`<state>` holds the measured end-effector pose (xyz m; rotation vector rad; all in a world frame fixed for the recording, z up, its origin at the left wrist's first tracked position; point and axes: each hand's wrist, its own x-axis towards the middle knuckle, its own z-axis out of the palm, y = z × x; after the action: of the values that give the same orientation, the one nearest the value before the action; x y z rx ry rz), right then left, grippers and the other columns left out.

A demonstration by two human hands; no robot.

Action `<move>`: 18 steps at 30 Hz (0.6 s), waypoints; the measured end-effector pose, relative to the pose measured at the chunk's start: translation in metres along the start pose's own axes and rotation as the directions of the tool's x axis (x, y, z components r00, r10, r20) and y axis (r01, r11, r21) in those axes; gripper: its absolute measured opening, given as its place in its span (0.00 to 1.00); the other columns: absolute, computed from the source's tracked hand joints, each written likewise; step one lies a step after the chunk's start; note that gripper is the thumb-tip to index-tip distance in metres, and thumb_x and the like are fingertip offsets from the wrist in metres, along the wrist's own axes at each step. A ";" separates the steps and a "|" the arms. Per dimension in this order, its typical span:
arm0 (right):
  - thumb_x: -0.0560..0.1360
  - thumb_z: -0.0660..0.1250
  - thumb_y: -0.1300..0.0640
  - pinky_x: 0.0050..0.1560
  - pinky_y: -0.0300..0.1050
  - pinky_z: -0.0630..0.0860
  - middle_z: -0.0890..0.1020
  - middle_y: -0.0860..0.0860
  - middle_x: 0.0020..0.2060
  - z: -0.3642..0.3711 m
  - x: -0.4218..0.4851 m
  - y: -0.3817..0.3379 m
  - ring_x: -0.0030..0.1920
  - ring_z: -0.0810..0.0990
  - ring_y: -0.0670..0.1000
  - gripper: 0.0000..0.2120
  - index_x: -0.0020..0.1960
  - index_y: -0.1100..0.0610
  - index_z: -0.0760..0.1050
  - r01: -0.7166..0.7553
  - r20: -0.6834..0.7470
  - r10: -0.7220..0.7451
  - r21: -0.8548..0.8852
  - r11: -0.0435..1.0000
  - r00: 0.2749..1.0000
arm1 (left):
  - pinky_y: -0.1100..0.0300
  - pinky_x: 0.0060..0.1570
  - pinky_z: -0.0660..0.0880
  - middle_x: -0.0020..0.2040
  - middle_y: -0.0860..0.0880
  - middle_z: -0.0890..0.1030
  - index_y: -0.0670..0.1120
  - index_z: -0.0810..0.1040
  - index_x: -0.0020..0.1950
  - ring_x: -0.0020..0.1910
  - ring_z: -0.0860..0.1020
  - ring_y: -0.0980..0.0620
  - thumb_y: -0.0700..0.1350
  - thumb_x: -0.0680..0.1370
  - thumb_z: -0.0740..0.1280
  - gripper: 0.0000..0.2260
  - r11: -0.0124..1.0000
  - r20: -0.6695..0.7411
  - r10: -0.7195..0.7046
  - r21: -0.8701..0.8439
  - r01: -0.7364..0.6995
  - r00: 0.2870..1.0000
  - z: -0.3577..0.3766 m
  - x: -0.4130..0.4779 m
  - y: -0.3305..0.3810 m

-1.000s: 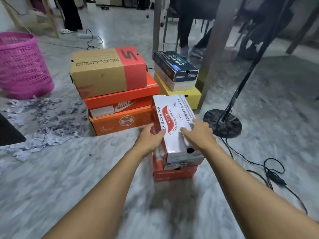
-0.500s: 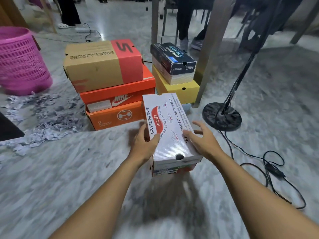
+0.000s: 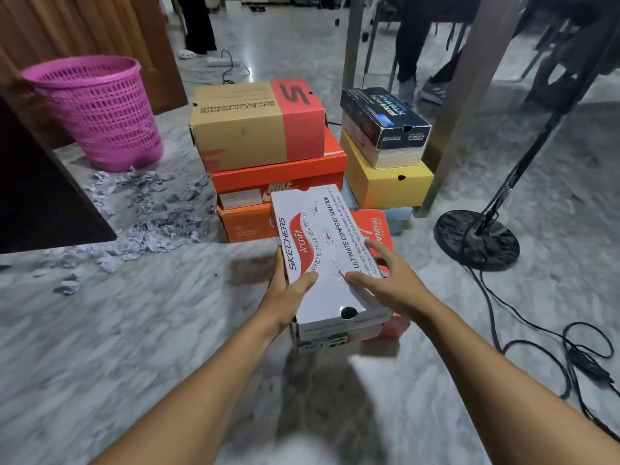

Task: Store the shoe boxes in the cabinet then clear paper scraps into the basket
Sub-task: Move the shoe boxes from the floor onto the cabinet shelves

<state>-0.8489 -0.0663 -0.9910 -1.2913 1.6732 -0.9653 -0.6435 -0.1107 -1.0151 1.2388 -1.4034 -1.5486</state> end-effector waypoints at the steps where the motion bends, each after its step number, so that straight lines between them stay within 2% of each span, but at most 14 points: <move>1: 0.69 0.78 0.46 0.43 0.35 0.77 0.79 0.43 0.59 0.006 0.003 -0.004 0.55 0.78 0.38 0.37 0.73 0.41 0.64 0.012 0.031 -0.012 0.003 1.000 0.999 | 0.49 0.63 0.74 0.60 0.61 0.79 0.66 0.63 0.68 0.60 0.78 0.54 0.49 0.77 0.68 0.25 1.000 -0.034 -0.009 -0.011 0.009 0.999 -0.008 -0.005 -0.001; 5: 0.68 0.79 0.55 0.39 0.34 0.79 0.80 0.46 0.57 0.037 0.015 -0.031 0.48 0.82 0.37 0.33 0.69 0.47 0.69 0.051 0.176 -0.065 0.083 0.995 0.982 | 0.49 0.63 0.73 0.60 0.59 0.80 0.62 0.64 0.70 0.58 0.79 0.55 0.50 0.73 0.68 0.27 0.999 -0.174 -0.010 -0.040 0.003 0.985 -0.045 -0.023 0.003; 7: 0.68 0.80 0.57 0.40 0.34 0.79 0.80 0.43 0.56 0.055 0.021 -0.048 0.46 0.82 0.34 0.33 0.68 0.49 0.69 0.080 0.263 -0.103 0.097 0.992 0.959 | 0.48 0.62 0.74 0.61 0.56 0.80 0.60 0.64 0.70 0.57 0.80 0.53 0.48 0.74 0.68 0.26 0.998 -0.242 -0.022 -0.067 0.006 0.970 -0.069 -0.031 0.010; 10: 0.62 0.83 0.51 0.49 0.39 0.81 0.80 0.42 0.59 0.082 0.030 -0.076 0.52 0.82 0.37 0.43 0.72 0.46 0.65 0.121 0.409 -0.136 0.064 0.991 0.902 | 0.50 0.60 0.76 0.60 0.55 0.81 0.59 0.65 0.69 0.57 0.80 0.52 0.43 0.79 0.66 0.22 0.995 -0.321 -0.038 -0.097 0.008 0.946 -0.108 -0.043 0.019; 11: 0.61 0.84 0.50 0.51 0.38 0.80 0.80 0.42 0.60 0.092 0.032 -0.086 0.54 0.81 0.37 0.45 0.71 0.45 0.64 0.139 0.446 -0.147 0.051 0.989 0.883 | 0.52 0.59 0.76 0.60 0.55 0.80 0.59 0.65 0.69 0.57 0.80 0.52 0.43 0.79 0.65 0.21 0.995 -0.340 -0.038 -0.101 0.004 0.939 -0.119 -0.048 0.022; 13: 0.60 0.84 0.53 0.48 0.30 0.77 0.78 0.41 0.61 0.114 0.034 -0.108 0.54 0.79 0.34 0.48 0.73 0.46 0.62 0.182 0.505 -0.188 0.061 0.981 0.842 | 0.57 0.55 0.76 0.60 0.55 0.80 0.58 0.65 0.68 0.57 0.79 0.53 0.42 0.80 0.64 0.20 0.995 -0.380 -0.031 -0.095 -0.006 0.924 -0.142 -0.058 0.031; 15: 0.60 0.83 0.58 0.43 0.25 0.74 0.76 0.38 0.59 0.136 0.036 -0.129 0.49 0.78 0.28 0.51 0.77 0.52 0.58 0.205 0.554 -0.233 0.114 0.972 0.799 | 0.59 0.52 0.75 0.60 0.54 0.80 0.57 0.66 0.67 0.57 0.79 0.53 0.41 0.80 0.64 0.19 0.996 -0.431 -0.043 -0.090 0.005 0.901 -0.167 -0.066 0.037; 18: 0.59 0.83 0.61 0.43 0.24 0.73 0.74 0.34 0.57 0.171 0.043 -0.155 0.49 0.77 0.28 0.57 0.79 0.54 0.54 0.210 0.644 -0.258 0.152 0.966 0.720 | 0.57 0.50 0.75 0.60 0.51 0.80 0.55 0.68 0.66 0.54 0.79 0.53 0.41 0.79 0.64 0.18 0.997 -0.526 -0.054 -0.078 0.015 0.849 -0.208 -0.080 0.045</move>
<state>-0.6423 -0.1544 -0.9236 -1.5881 0.9268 -0.5780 -0.4268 -0.1086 -0.9466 1.5075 -0.9588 -1.1377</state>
